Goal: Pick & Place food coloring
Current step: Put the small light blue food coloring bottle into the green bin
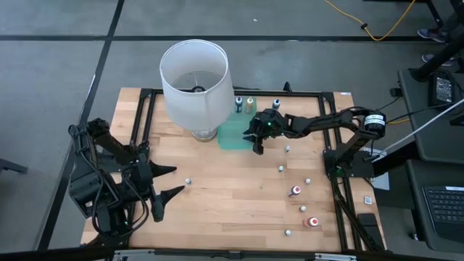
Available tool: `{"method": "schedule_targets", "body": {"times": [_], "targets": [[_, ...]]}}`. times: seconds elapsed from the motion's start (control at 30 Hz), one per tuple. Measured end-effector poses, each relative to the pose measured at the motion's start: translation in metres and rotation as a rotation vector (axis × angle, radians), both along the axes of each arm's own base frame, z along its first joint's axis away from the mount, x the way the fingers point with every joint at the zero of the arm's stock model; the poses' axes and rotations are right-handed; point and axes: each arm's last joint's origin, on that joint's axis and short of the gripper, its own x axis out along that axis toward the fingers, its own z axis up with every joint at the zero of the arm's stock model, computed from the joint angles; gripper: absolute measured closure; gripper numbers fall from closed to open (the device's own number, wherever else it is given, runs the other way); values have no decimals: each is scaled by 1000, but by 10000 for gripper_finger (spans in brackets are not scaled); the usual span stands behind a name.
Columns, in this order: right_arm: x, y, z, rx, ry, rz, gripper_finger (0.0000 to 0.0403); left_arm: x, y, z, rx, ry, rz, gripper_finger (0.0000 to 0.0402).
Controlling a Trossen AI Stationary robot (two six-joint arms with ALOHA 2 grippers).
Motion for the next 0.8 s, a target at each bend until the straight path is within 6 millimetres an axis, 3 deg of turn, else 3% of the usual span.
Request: {"method": "schedule_targets", "body": {"times": [0.2,0.37,0.6,0.8], "targets": [[16,-3,26,124,-16,-29,297,4,8,-1,-1,54,2,107],[31,9,54,249,-29,163,297,10,15,-16,-101,153,42,107],[53,50,106,244,-46,301,297,14,12,-54,-213,307,117,107],[61,99,151,194,-50,296,297,-6,-4,-85,-258,368,142,107]]}}
